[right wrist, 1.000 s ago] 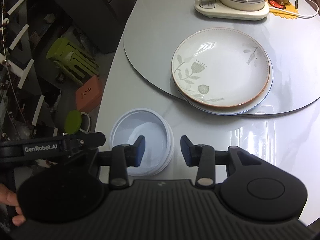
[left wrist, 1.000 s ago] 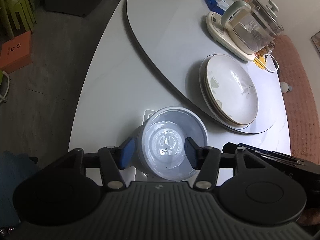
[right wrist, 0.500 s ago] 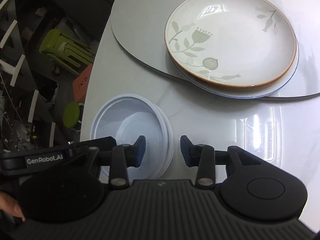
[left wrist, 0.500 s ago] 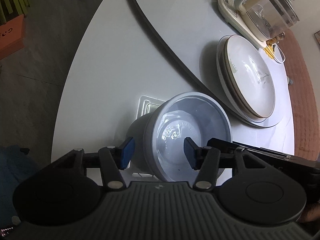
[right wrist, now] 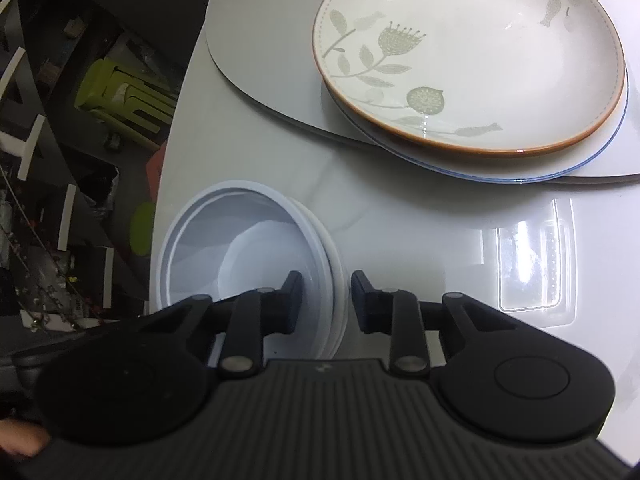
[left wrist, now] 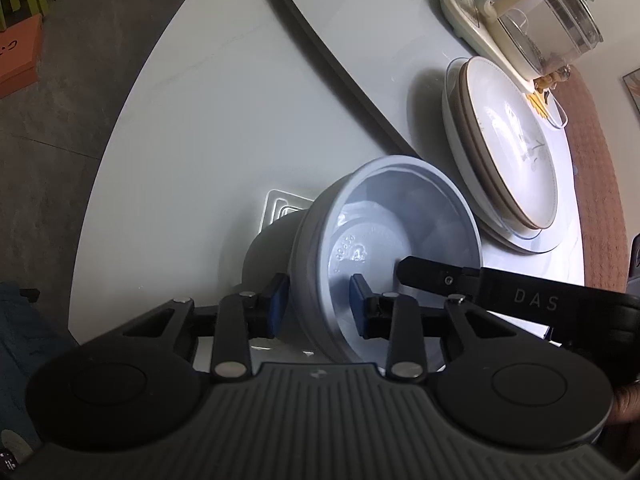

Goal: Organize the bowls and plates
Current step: 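Carry the light-blue bowl with the right gripper over the leaf-pattern plate stack, then lower the light-blue bowl onto the center of the plate stack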

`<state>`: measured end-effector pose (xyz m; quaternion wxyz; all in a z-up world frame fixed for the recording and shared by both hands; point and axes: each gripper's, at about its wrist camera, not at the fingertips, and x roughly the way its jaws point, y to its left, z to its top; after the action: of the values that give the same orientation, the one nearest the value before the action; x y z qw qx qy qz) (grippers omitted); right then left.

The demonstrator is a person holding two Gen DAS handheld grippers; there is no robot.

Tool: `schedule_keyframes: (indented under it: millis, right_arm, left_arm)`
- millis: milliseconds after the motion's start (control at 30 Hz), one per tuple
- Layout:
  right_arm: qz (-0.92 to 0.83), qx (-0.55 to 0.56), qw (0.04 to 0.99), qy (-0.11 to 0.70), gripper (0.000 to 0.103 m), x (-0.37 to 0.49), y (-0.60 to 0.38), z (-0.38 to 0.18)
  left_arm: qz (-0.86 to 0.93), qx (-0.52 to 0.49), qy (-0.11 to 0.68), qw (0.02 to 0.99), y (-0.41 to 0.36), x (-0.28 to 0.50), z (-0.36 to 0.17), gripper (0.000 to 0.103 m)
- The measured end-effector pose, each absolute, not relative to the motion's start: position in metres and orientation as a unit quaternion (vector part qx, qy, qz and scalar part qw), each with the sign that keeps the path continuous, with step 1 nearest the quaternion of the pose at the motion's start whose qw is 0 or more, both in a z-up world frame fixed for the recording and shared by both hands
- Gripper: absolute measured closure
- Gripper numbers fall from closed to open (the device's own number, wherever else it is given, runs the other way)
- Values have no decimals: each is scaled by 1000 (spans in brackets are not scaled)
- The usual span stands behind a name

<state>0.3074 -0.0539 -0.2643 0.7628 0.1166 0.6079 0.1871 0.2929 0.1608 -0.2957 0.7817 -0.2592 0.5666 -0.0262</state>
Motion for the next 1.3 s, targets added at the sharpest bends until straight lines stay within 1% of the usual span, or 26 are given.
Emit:
schedule_keyframes:
  millis: [100, 200, 567, 1133, 1300]
  right_arm:
    - [190, 113, 763, 607, 73, 308, -52, -264]
    - [190, 118, 760, 610, 76, 310, -52, -264]
    - [193, 112, 759, 611, 76, 304, -54, -249]
    - [171, 134, 791, 571, 78, 278, -72, -192]
    - [153, 156, 799, 559, 78, 265, -82, -177]
  left_arm:
    - [-26, -261, 566, 781, 163, 292, -296, 66]
    - [-25, -257, 568, 781, 165, 293, -292, 68]
    - [-20, -270, 571, 775, 162, 279, -278, 68]
    - [-67, -254, 554, 790, 149, 254, -216, 68]
    - [-89, -240, 543, 800, 152, 254, -192, 68]
